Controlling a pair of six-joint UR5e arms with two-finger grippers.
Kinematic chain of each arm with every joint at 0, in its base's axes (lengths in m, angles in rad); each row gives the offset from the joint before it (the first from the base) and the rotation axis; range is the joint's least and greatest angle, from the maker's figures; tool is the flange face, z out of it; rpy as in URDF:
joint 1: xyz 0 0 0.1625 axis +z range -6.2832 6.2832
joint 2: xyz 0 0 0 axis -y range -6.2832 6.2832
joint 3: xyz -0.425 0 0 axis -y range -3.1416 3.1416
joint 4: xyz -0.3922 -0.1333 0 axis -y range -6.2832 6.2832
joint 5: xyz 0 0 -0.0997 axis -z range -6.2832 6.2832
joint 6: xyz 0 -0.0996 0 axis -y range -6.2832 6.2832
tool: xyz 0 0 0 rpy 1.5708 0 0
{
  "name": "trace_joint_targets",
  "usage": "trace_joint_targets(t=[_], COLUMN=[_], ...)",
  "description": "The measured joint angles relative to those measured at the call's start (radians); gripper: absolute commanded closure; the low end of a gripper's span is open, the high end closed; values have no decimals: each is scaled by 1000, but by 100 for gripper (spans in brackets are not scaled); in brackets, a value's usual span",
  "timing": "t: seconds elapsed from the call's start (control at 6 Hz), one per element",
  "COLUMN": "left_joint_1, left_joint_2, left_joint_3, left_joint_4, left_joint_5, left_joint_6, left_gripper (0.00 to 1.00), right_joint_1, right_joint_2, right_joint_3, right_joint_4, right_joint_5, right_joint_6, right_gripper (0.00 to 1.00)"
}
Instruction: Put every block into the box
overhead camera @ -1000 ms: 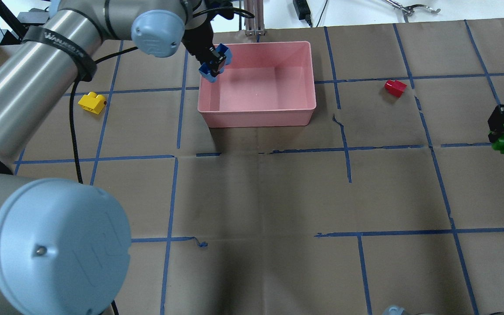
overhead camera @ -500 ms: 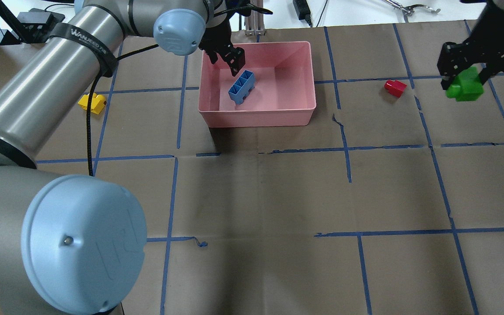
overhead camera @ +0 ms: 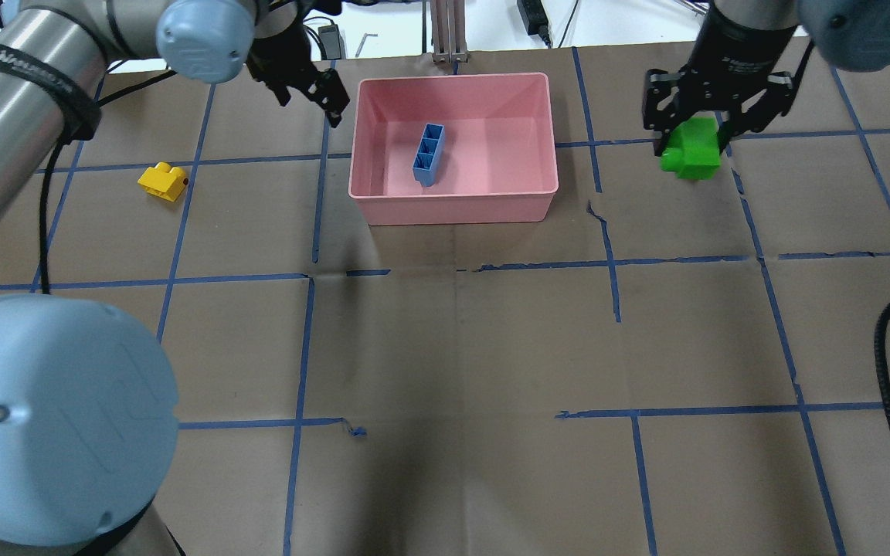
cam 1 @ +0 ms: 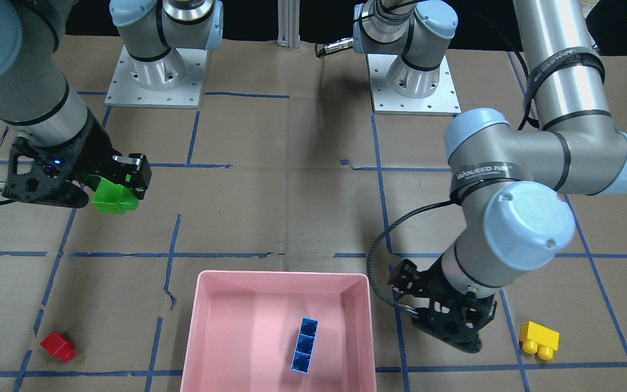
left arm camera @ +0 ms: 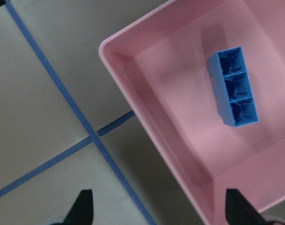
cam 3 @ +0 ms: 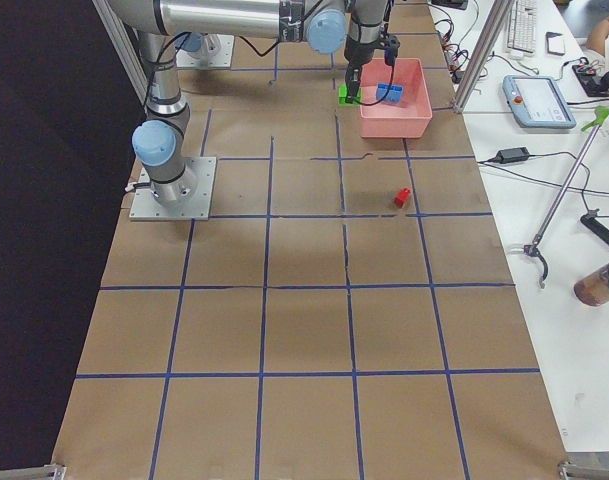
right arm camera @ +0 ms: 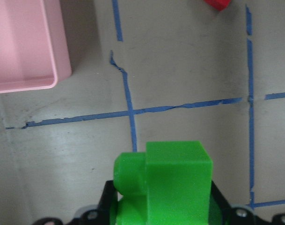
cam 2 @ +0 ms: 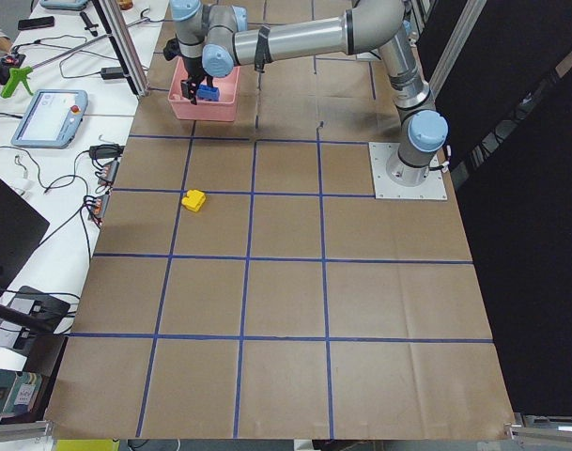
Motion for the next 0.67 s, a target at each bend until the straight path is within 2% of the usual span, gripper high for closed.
trace_joint_targets(t=[0.33,0.5,0.67], left_joint_1=[125,168,209], left_joint_2=[58,58,48], left_joint_3=[-133,-158,-167], left_joint_4=[28,49,74], left_joint_5=[-4,-5,-6], left_joint_6=[102,219,341], left_gripper=[1,1,1], right_joint_1=[126,180,213], right_joint_2=[167,281,391], right_joint_3=[-160,-262,-333], right_joint_4=[-24,-27,-59], right_joint_5=[27,39,54], right_joint_6=[70,91,97], right_gripper=[56,47,19])
